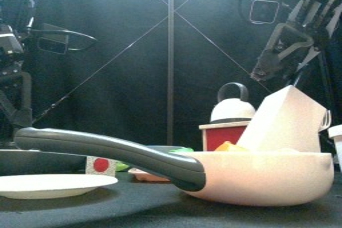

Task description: Place pot lid on stove

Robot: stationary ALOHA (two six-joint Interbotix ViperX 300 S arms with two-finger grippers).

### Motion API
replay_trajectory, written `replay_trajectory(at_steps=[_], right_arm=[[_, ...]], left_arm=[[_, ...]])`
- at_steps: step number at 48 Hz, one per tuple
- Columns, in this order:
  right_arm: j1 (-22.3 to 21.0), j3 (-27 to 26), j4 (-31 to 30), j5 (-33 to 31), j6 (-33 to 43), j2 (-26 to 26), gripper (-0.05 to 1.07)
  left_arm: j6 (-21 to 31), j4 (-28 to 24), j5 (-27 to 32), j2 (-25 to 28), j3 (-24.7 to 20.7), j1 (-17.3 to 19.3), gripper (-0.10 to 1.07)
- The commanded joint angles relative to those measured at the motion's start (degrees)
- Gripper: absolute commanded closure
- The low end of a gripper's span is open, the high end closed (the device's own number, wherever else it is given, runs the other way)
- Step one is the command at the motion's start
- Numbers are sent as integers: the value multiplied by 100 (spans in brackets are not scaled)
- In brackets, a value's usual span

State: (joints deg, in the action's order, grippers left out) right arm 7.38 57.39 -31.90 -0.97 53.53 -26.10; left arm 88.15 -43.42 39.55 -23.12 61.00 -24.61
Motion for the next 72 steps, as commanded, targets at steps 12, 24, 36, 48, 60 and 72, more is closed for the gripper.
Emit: replay_trajectory(at_steps=[12, 24, 36, 48, 60, 72], right_arm=[[-9, -123, 0, 26, 0, -35, 42], [-18, -114, 0, 26, -9, -26, 42], [-26, -123, 0, 26, -9, -18, 42], [-26, -123, 0, 26, -9, 9, 42], [-26, -123, -18, 44, -9, 35, 42], [-26, -123, -18, 44, -9, 35, 42]], left_arm=[[9, -9, 26, -79, -62, 44, 17], [9, 0, 255, -114, -9, 88, 17], [9, 0, 334, -114, 0, 88, 17], [0, -18, 378, -220, -53, 88, 17], [-9, -176, 378, -545, -70, 88, 17], [0, -316, 369, -773, -62, 88, 17]])
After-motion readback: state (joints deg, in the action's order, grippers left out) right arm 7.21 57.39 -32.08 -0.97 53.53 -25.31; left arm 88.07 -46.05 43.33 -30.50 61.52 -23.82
